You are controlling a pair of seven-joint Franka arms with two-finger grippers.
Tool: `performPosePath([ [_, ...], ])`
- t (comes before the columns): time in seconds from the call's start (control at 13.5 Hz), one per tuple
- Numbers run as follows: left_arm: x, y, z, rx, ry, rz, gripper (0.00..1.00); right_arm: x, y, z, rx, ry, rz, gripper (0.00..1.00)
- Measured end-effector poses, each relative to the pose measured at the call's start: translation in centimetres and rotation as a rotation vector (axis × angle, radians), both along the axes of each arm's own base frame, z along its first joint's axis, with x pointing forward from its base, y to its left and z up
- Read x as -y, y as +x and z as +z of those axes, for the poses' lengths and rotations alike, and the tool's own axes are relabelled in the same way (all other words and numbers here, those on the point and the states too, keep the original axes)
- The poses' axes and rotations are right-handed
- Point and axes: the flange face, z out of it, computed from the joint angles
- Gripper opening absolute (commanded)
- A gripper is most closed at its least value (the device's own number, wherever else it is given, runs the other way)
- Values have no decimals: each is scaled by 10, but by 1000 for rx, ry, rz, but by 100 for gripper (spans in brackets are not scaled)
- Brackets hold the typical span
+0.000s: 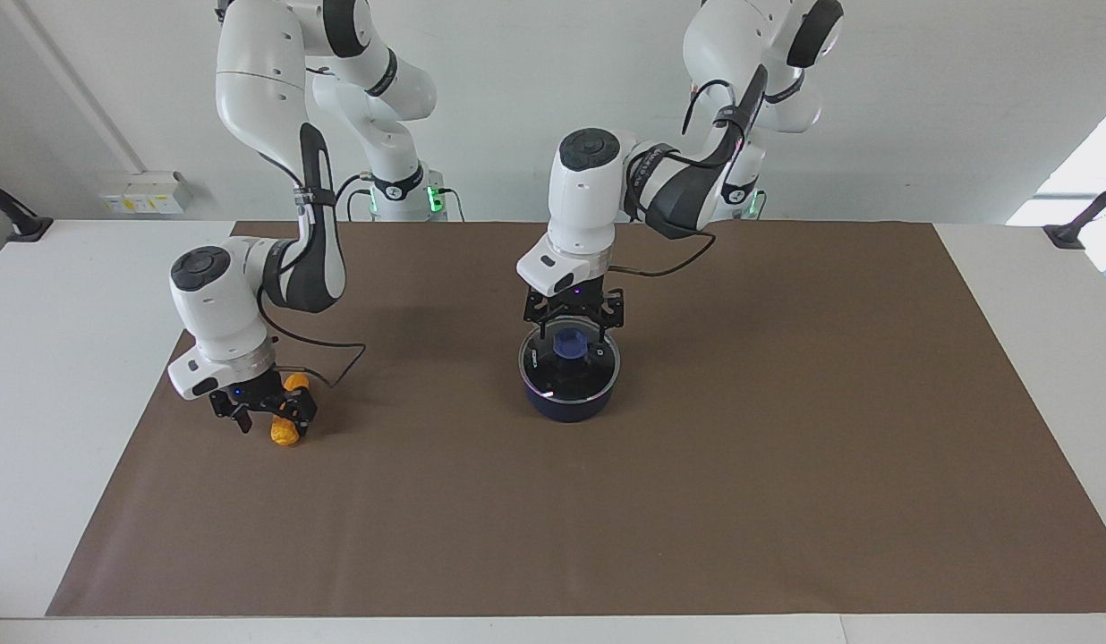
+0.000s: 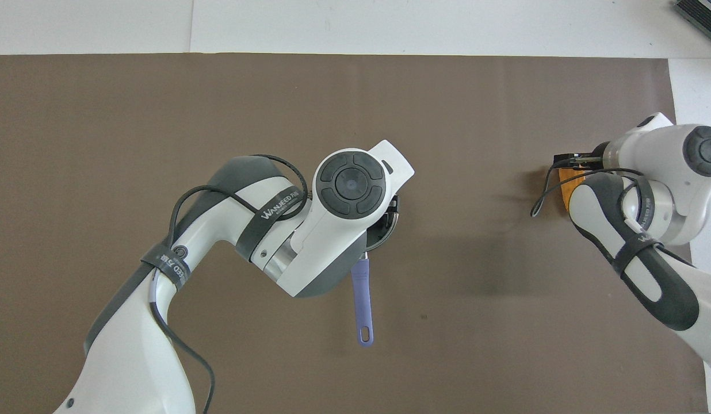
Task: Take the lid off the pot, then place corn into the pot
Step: 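Grasp the lid knob with the left gripper while the right gripper grasps the corn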
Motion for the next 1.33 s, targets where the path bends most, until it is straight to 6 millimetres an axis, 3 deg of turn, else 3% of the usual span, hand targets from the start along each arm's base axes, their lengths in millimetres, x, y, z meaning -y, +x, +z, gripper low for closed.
performPosePath([
  [0.07,0,-1,-7,-4,2,0,100,-1,-1,-2,-6,1,1,68],
  [0.15,0,-2,-10,-6,3,0,100,-2,-2,-4,-9,2,2,28],
  [0.22,0,-2,-11,-5,2,0,100,-3,-2,-4,-10,2,4,0],
  [0.3,0,-2,-11,-5,2,0,100,-4,-2,-4,-9,3,5,0],
  [0.37,0,-2,-11,-5,2,0,94,-5,0,-2,-4,3,6,0],
  [0.81,0,-3,-13,-9,4,0,35,-14,9,28,4,10,12,0],
  [0.96,-1,-3,-14,-9,5,1,20,-26,8,57,1,20,-2,0],
  [1.11,-1,-3,-14,-9,5,2,10,-39,1,100,-33,39,-46,0],
  [1.19,-1,-3,-14,-9,5,2,0,-47,-5,120,-55,48,-68,0],
  [1.33,-1,-3,-12,-8,4,4,0,-64,-17,154,-86,60,-100,0],
])
